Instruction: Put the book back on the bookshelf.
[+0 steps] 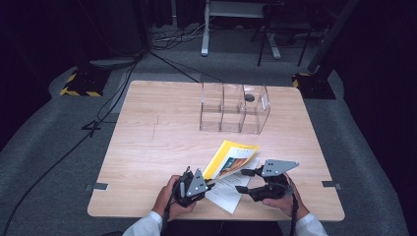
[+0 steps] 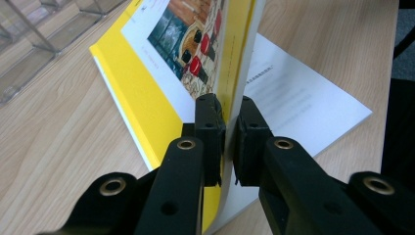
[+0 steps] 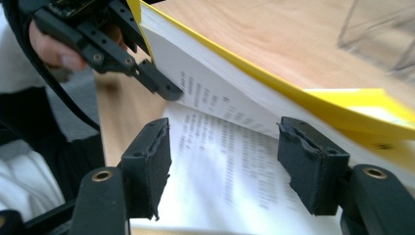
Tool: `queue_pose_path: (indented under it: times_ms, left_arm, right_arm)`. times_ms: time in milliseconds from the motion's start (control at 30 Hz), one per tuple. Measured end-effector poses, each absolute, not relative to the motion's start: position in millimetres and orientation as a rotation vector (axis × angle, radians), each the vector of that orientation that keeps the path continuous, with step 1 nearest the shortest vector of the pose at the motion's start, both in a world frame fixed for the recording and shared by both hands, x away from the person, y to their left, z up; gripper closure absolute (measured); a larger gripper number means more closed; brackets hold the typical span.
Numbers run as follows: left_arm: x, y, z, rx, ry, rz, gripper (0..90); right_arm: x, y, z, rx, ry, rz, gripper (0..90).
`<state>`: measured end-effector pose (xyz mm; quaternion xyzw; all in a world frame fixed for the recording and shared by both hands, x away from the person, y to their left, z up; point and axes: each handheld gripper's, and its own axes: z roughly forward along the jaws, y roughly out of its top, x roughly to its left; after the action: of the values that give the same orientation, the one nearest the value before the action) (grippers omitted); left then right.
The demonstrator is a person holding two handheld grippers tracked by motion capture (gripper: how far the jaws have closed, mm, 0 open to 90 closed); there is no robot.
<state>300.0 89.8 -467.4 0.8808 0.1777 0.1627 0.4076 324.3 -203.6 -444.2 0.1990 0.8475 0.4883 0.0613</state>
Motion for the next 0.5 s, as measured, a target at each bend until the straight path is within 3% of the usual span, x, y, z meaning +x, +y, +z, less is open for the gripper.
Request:
queue_pose_path:
  times_ms: [500]
  left_arm:
    - [320.1, 127.2, -469.1, 2.228, 0.443, 0.28, 78.6]
  right_arm:
    - [335.4, -215.3, -408.5, 0.4, 2.452, 1.45, 31.1]
